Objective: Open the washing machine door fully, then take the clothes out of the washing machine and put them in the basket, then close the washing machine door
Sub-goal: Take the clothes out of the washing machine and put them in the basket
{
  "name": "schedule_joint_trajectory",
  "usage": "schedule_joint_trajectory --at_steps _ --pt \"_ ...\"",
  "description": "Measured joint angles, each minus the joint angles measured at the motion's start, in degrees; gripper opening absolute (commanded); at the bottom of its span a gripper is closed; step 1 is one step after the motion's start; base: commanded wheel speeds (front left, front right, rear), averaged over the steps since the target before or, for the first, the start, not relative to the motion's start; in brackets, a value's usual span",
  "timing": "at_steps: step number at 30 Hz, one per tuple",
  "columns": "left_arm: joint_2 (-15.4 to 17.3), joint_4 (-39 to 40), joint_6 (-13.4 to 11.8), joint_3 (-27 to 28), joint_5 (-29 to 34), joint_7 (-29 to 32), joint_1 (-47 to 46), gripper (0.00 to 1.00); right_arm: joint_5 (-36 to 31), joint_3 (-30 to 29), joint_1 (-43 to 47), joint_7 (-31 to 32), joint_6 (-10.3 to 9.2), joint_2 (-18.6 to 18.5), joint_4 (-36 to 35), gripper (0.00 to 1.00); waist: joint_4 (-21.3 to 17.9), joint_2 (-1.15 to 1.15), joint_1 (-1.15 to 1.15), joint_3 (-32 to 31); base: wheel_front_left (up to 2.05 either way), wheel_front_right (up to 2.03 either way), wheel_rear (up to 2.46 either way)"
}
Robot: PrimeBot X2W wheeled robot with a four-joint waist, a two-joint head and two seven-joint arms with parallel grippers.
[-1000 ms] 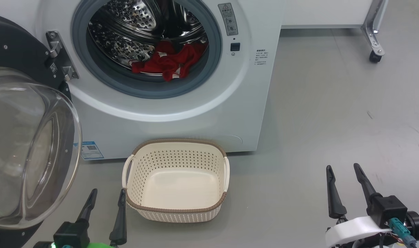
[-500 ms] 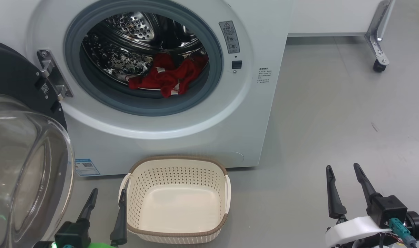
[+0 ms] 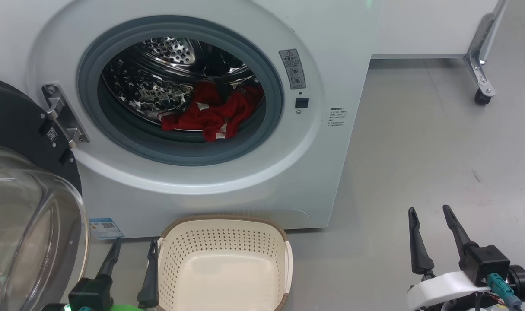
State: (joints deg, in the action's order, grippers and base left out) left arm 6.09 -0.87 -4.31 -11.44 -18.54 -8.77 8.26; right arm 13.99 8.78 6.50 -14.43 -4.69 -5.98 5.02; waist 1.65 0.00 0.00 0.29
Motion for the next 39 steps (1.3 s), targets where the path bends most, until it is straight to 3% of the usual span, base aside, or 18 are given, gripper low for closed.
schedule_joint_trajectory --at_steps 25,39 --pt "0.03 0.19 -0.48 0.33 0.0 0.38 0.01 1.0 0.0 0.15 0.01 0.0 0.01 0.1 -0.11 1.0 0.29 0.0 0.0 0.67 0.15 -0.15 0.0" --pt "-0.04 0.18 -0.52 0.11 -0.11 2.0 -3.07 1.0 -0.32 0.53 -0.84 0.0 0.1 -0.6 -2.67 1.0 -1.22 0.0 0.0 5.35 0.0 0.0 0.0"
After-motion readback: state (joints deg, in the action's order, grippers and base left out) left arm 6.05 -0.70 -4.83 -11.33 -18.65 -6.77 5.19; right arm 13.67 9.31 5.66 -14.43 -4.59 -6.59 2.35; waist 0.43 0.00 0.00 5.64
